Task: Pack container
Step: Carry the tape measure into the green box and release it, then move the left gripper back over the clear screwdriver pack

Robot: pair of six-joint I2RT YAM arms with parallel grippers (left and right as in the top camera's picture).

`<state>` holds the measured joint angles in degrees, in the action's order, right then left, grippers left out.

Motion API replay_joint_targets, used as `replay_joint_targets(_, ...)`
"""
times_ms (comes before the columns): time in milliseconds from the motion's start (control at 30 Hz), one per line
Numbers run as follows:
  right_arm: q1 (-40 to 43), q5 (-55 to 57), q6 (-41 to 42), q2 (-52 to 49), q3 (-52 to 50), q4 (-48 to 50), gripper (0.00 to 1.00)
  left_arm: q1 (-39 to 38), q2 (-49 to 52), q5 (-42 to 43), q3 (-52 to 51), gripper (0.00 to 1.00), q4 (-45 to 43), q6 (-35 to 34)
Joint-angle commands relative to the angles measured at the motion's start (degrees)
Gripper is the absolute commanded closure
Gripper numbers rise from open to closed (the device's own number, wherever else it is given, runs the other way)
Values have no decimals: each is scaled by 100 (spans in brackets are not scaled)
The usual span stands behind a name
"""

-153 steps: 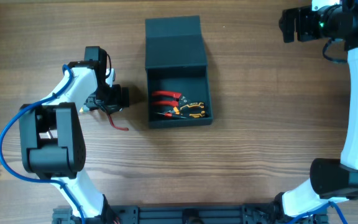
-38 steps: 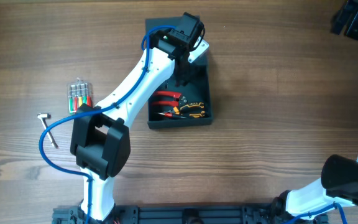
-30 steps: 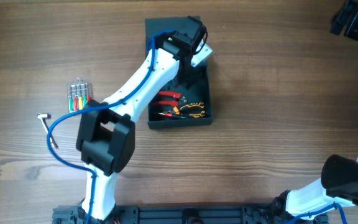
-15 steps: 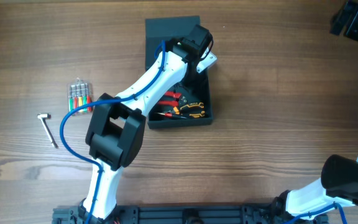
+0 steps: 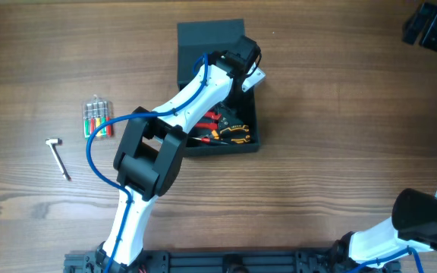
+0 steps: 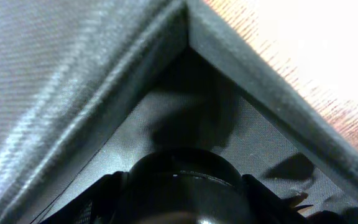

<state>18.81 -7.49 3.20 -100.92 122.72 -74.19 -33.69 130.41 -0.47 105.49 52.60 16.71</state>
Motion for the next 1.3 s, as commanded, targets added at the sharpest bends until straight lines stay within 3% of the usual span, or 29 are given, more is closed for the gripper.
replay_joint_targets(0,-24,-48,-22,214,-46,-9,0,0,52,105,122,17,24,87)
replay_joint_targets(133,-24,-48,-22,214,-46,-22,0,0,50,103,125,1,166,90)
replay_joint_targets(533,-24,-48,-24,214,-46,-22,0,7,-649,-417,125,0,549,-251)
replay_joint_targets(800,-24,-48,-24,214,-46,-26,0,282,-1987,-1473,125,0,1279,-1261)
replay_joint_targets(1033,-24,-48,-24,214,-46,-46,0,1875,-3495,-1543,125,0,1729,-2293)
replay_joint_targets(1267,-24,-48,-26,214,-46,-44,0,3880,-3613,-1403,17,0,2079,-2693)
